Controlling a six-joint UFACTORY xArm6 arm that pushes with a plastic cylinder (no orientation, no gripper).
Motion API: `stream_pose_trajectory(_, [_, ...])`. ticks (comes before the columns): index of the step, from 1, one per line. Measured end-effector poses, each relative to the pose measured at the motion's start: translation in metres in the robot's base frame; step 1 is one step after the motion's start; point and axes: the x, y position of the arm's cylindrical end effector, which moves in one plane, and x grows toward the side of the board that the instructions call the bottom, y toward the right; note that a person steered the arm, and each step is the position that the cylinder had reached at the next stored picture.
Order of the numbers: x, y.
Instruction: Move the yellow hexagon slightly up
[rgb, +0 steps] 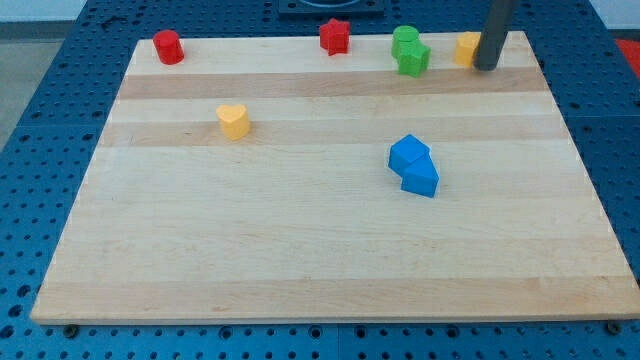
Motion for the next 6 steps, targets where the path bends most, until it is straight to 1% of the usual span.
stream_pose_trajectory(2, [0.007,-0.030])
stream_pose_trajectory(3, [0.006,-0.033])
stream_pose_trajectory(6, [-0.033,-0.001])
